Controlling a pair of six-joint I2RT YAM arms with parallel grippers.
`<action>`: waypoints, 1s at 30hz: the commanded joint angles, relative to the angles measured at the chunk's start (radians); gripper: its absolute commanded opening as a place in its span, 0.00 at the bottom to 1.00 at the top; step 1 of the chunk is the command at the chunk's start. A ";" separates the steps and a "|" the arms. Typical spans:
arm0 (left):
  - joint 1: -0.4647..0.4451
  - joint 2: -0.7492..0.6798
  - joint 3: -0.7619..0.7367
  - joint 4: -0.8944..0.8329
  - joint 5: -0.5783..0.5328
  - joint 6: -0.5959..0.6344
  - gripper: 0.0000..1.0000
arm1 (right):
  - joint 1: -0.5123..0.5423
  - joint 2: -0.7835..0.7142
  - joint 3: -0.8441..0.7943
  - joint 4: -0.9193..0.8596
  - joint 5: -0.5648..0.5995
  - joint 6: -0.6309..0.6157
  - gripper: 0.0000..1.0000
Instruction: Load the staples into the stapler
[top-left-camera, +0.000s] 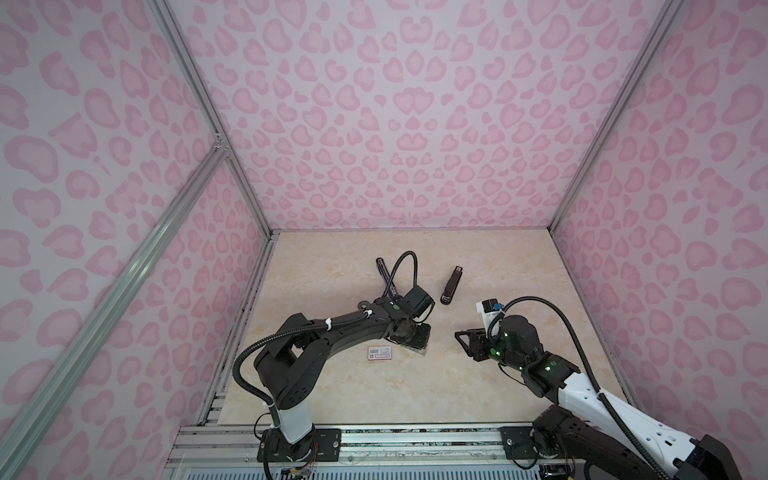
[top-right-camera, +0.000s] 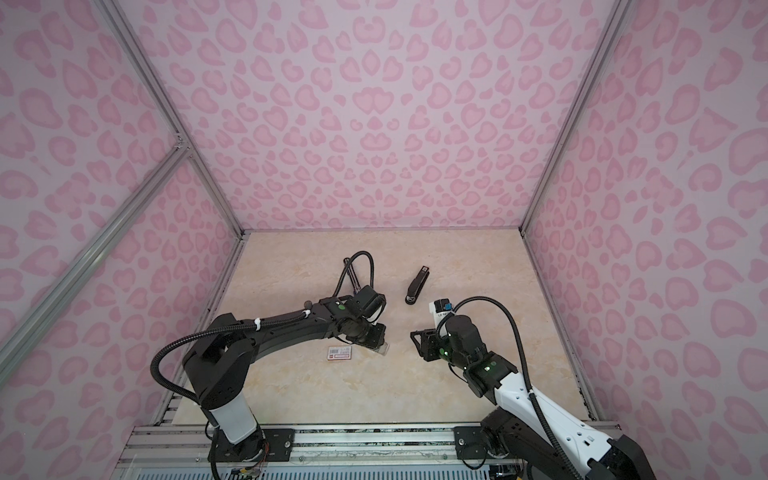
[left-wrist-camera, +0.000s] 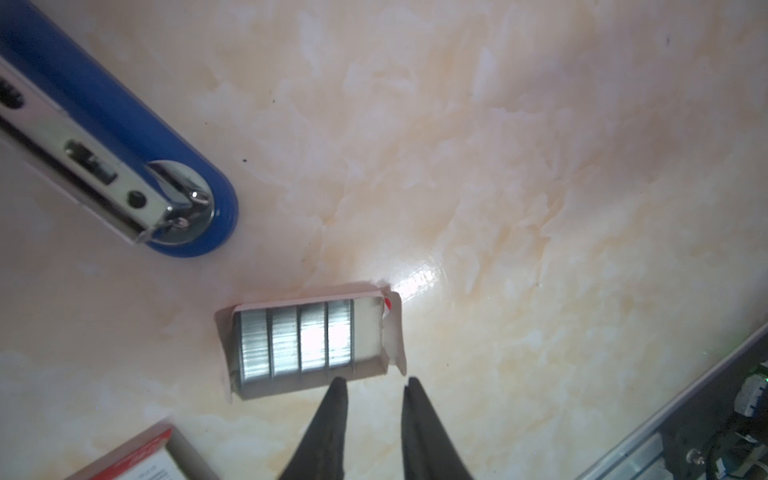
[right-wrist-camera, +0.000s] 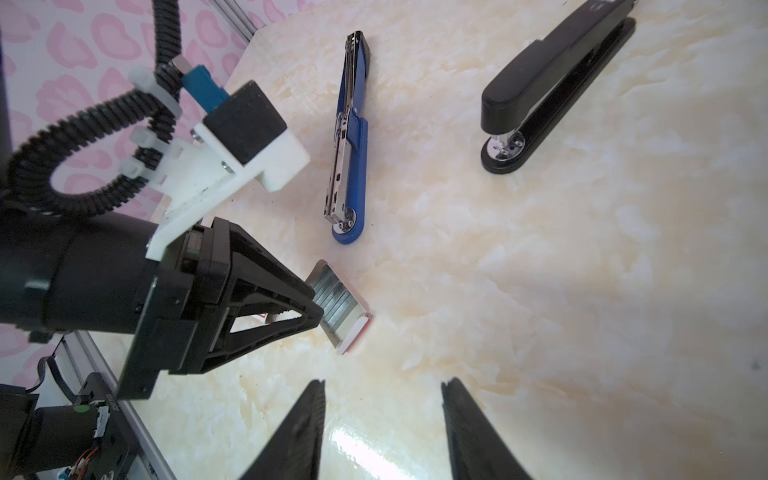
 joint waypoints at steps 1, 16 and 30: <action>-0.004 0.010 0.002 -0.015 0.003 -0.006 0.28 | 0.000 0.000 -0.015 -0.021 -0.005 -0.020 0.48; -0.021 0.068 0.031 -0.044 -0.015 -0.005 0.24 | 0.000 -0.047 -0.038 -0.016 0.011 -0.009 0.48; -0.024 0.117 0.060 -0.061 -0.037 0.003 0.21 | -0.003 -0.085 -0.063 -0.017 0.020 0.003 0.48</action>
